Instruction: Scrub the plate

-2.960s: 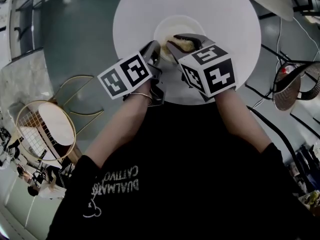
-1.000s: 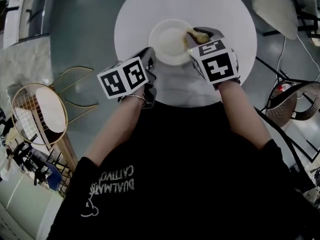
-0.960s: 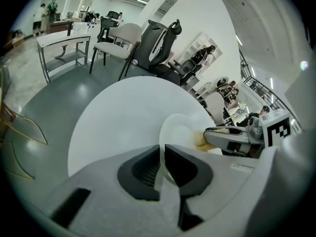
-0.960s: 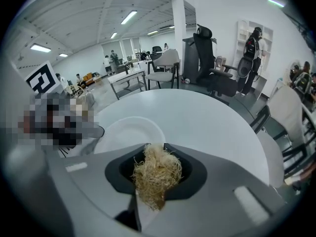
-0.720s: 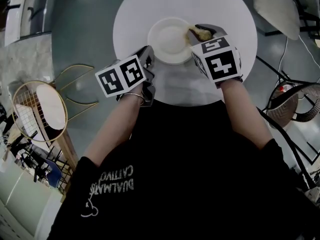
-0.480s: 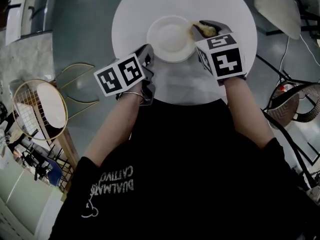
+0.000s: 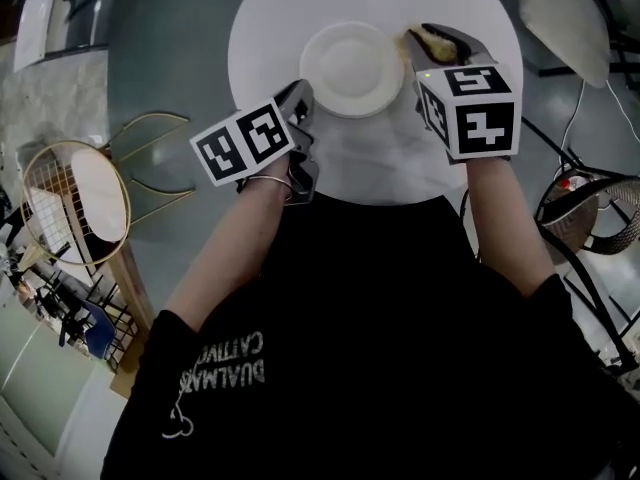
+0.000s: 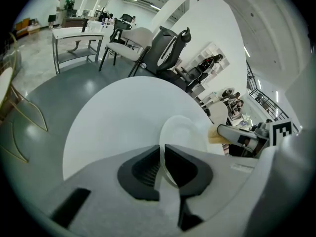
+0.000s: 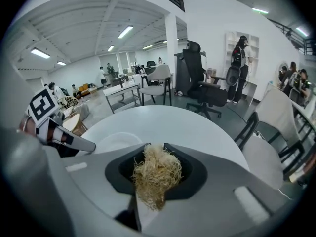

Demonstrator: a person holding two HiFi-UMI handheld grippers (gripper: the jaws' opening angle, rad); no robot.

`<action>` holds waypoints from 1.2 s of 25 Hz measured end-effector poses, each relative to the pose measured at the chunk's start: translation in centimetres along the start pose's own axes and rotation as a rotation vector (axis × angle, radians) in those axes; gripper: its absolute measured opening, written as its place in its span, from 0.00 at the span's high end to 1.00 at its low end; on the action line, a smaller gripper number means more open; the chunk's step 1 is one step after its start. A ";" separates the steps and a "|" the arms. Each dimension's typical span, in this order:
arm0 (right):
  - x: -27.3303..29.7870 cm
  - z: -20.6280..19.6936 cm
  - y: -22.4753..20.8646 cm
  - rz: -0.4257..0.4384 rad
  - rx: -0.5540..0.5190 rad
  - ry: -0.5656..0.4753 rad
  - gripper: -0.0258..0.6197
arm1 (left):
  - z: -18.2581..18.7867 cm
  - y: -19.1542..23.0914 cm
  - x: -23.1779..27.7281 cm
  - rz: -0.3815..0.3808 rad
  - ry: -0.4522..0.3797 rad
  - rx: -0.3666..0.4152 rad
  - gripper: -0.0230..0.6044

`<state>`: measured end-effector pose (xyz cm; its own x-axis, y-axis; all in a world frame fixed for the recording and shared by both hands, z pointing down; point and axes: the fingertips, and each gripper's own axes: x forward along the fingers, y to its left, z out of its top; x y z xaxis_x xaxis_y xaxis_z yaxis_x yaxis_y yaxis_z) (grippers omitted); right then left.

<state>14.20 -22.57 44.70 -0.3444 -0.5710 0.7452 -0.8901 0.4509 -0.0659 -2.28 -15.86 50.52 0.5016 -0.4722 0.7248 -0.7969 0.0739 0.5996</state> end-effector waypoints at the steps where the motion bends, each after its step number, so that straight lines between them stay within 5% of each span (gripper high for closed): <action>1: -0.1 0.3 0.9 0.030 -0.010 -0.012 0.83 | -0.2 0.0 0.0 0.002 -0.006 -0.006 0.91; 7: -0.2 -0.5 9.1 0.274 -0.053 0.012 0.83 | -1.8 0.3 -1.0 0.006 -0.034 -0.052 0.91; 15: 0.5 -3.1 15.0 0.385 -0.143 0.082 0.82 | -2.5 0.7 -1.5 0.015 -0.064 -0.085 0.91; 30: 1.7 -5.1 14.9 0.334 -0.216 0.155 0.83 | -2.9 0.9 -1.5 0.024 -0.049 -0.059 0.91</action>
<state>1.86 -13.30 48.42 -0.5392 -0.2668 0.7988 -0.6487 0.7365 -0.1919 -2.78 -12.51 51.02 0.4645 -0.5118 0.7227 -0.7864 0.1368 0.6024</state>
